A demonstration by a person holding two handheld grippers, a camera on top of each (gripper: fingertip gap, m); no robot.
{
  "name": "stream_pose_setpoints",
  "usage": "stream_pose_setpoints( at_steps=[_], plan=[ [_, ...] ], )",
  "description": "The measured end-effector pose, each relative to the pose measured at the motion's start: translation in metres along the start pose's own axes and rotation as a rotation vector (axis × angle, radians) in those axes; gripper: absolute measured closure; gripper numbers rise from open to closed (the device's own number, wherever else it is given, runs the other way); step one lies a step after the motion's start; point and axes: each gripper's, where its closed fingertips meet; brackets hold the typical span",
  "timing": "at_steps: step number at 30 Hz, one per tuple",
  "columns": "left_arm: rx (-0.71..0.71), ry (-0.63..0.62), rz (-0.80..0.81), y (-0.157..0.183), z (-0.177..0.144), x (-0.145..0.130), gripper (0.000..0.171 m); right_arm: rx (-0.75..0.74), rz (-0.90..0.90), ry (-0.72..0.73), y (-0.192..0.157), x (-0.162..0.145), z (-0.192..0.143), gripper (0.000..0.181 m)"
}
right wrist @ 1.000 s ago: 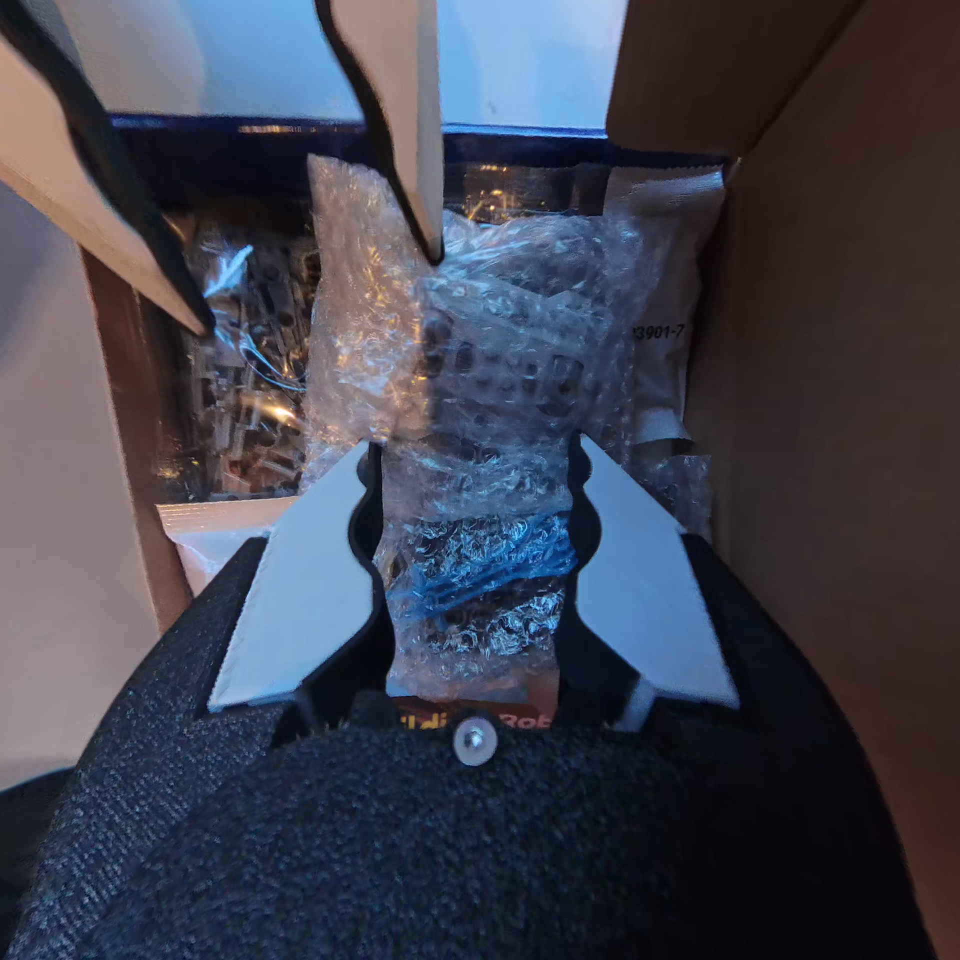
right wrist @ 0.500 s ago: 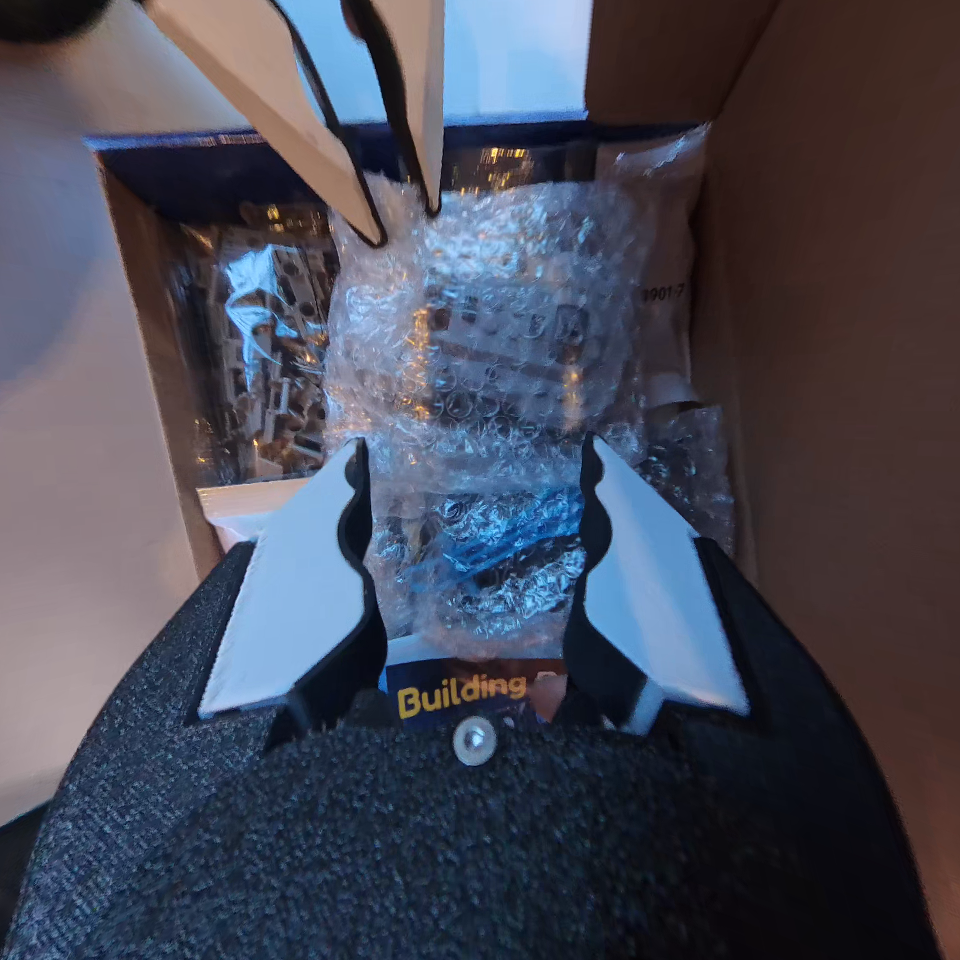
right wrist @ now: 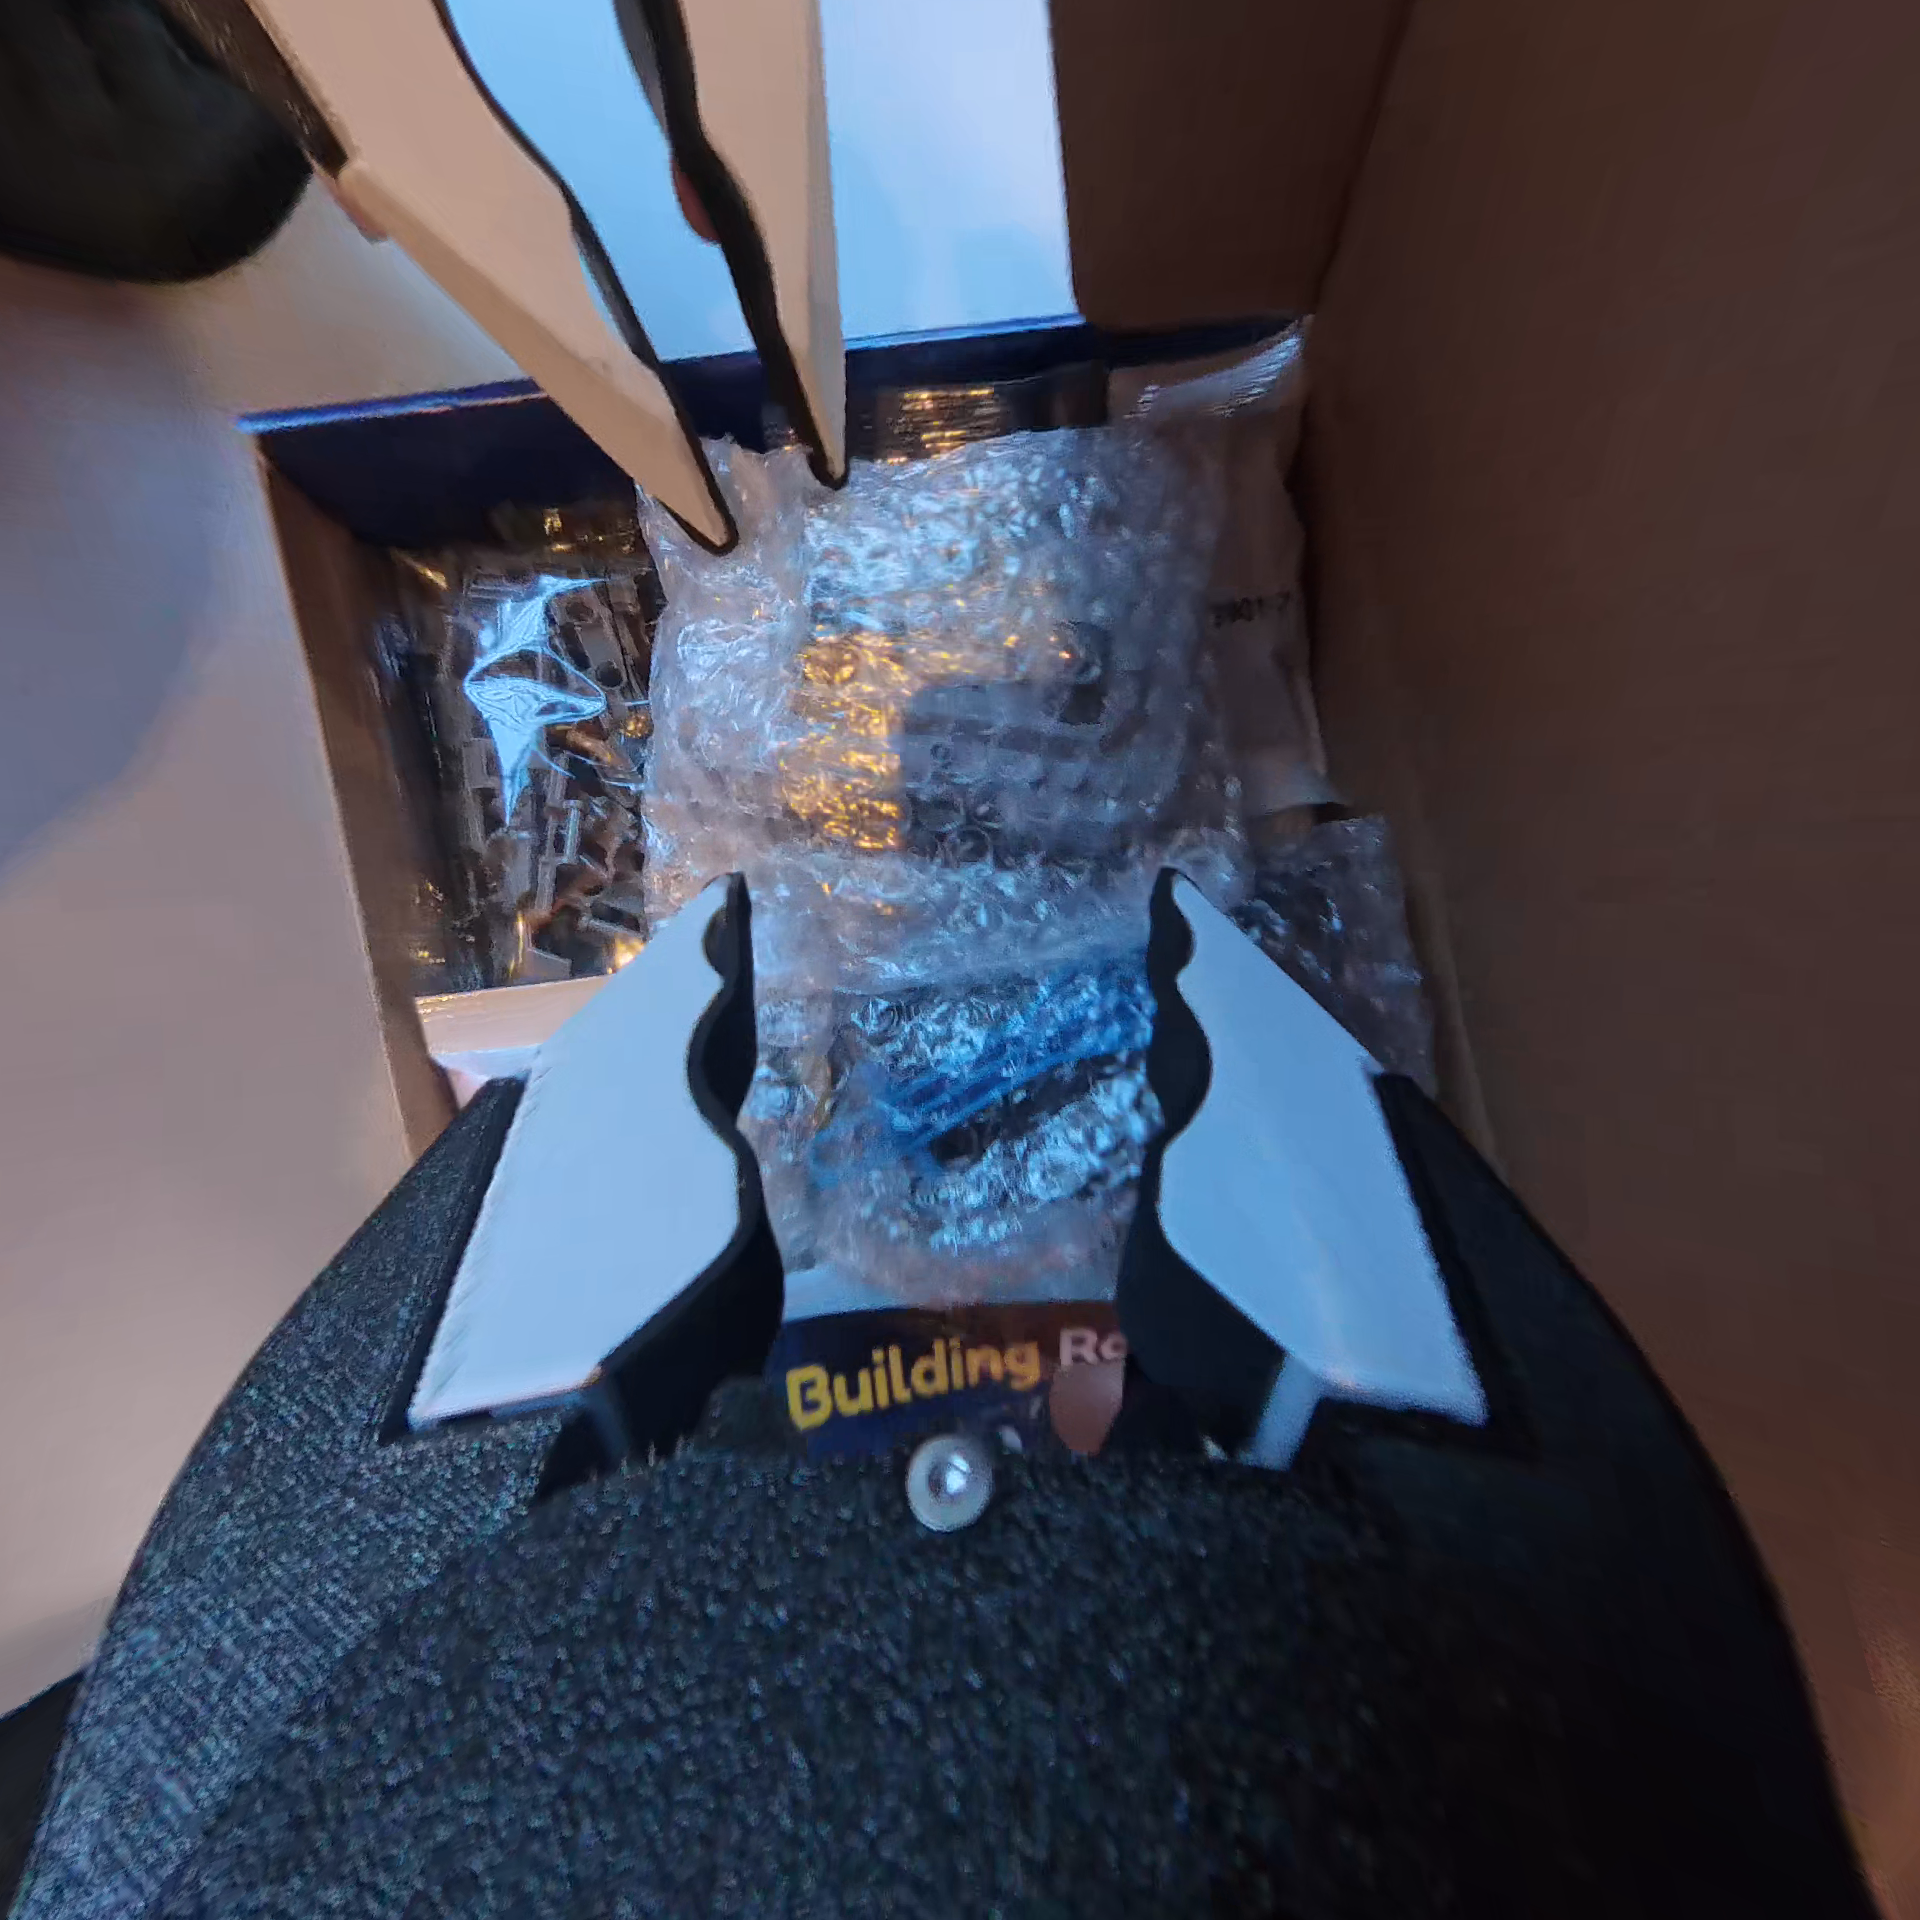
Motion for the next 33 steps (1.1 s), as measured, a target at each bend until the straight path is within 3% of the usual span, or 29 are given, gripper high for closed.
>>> stream_pose_setpoints(
  at_steps=[3, 12, 20, 23, 25, 28, 30, 33],
  plan=[
    [0.009, 0.005, 0.007, 0.001, 0.0, 0.001, 0.154, 0.015, -0.028, -0.049, -0.007, -0.009, -0.003, 0.12],
    [0.032, 0.018, 0.068, 0.002, 0.002, 0.003, 0.154, -0.02, -0.125, -0.181, -0.01, -0.018, 0.031, 0.127],
    [0.104, 0.037, 0.155, -0.002, -0.002, 0.005, 0.15, -0.046, -0.091, -0.082, -0.008, -0.014, 0.027, 0.126],
    [0.086, 0.1, 0.066, -0.002, -0.021, 0.012, 0.126, -0.094, -0.029, 0.059, -0.014, -0.005, -0.007, 0.112],
    [0.079, 0.187, 0.002, -0.002, -0.045, 0.019, 0.126, -0.124, -0.02, 0.138, -0.03, -0.005, -0.044, 0.114],
    [0.204, 0.311, -0.032, -0.018, -0.083, 0.026, 0.128, -0.263, 0.025, 0.241, -0.042, -0.025, -0.105, 0.121],
    [0.292, 0.396, -0.055, -0.03, -0.101, 0.033, 0.127, -0.434, 0.129, 0.3, -0.023, -0.052, -0.145, 0.133],
    [0.351, 0.484, -0.053, -0.037, -0.103, 0.054, 0.127, -0.67, 0.319, 0.377, 0.019, -0.091, -0.196, 0.135]
  ],
)
Point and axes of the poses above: each gripper's, where its closed fingertips meet, z out along the fingers, x out of its top, y = z × x across the jaws, and after that the axes turned 1 degree about z, right-handed
